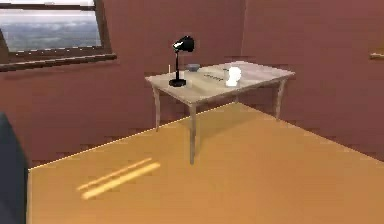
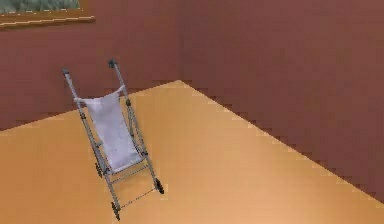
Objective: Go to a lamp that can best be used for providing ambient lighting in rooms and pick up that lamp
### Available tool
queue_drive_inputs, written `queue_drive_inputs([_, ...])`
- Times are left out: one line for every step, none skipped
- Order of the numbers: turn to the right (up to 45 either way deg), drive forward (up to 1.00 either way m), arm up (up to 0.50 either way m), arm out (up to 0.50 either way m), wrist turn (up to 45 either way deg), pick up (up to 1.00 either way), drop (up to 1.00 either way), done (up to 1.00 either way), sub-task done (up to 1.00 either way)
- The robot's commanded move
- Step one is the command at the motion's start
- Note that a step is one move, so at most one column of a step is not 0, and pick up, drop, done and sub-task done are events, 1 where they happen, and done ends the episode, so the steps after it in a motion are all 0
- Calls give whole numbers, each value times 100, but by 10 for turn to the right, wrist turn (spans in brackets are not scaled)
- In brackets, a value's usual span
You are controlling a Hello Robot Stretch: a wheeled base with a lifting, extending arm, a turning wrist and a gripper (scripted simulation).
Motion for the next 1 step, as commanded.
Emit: queue_drive_inputs([0,100,0,0,0,0,0,0,0])
